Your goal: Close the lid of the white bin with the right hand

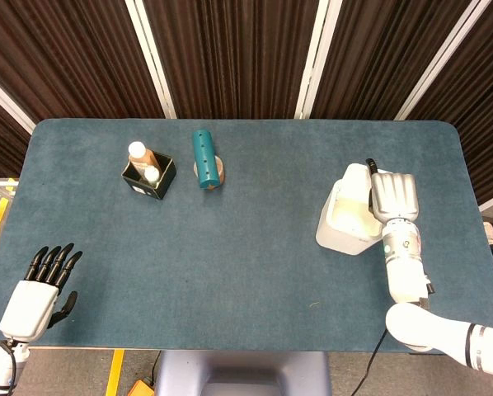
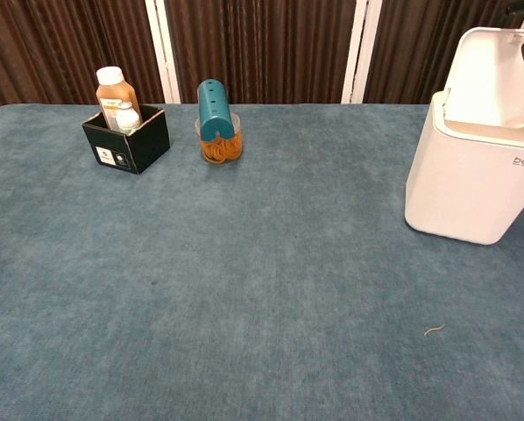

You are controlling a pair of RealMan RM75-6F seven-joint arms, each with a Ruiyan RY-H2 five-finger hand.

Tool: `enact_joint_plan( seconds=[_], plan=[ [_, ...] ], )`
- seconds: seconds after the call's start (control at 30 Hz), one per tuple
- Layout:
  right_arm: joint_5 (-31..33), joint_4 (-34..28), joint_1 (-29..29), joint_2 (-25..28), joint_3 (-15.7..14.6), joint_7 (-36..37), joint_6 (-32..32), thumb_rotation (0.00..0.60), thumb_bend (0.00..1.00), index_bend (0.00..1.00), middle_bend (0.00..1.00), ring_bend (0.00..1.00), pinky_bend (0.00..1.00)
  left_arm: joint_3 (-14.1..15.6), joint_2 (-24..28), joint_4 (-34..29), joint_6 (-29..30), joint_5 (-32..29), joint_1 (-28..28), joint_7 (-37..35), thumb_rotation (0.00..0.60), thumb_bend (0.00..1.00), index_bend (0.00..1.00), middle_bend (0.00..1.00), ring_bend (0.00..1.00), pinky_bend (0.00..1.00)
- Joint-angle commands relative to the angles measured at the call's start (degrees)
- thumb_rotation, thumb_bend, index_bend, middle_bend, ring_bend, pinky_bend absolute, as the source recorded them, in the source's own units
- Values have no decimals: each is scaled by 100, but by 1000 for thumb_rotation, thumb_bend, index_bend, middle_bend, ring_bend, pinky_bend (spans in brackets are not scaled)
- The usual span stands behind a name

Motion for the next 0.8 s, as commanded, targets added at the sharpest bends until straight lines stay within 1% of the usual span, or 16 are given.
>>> enact_joint_plan(
  seconds=[0.03,0.17,0.27,0.37,0.47,0.67,0.8],
  plan=[
    [36,-80,3,111,-143,95,-39,600,760,322,1000,1000,1000,10,5,0,10,14,6,-11,600,460,0,0,0,0],
    [-213,-419,-80,403,-404,234,-58,600,760,358,1000,1000,1000,15,-11,0,22,34,8,23,600,461,0,21,0,0],
    [-561,-666,-208,604,-639,367,14,600,760,362,1000,1000,1000,21,-25,4,6,32,5,36,600,460,0,16,0,0],
    [-721,-880,-310,788,-838,471,6,600,761,357,1000,1000,1000,25,-32,9,-3,36,1,52,600,460,0,15,0,0],
    [-993,-1062,-418,951,-1134,522,-7,600,761,354,1000,1000,1000,33,-51,6,-36,38,-10,94,600,459,0,15,0,0],
    [-1512,-1123,-587,969,-1622,761,-153,600,760,356,1000,1000,1000,42,-70,-6,-96,16,-26,142,600,459,0,21,0,0],
    [-1782,-987,-616,811,-1887,744,-166,600,760,356,1000,1000,1000,47,-73,-8,-157,-8,-46,161,600,459,0,23,0,0]
  ],
)
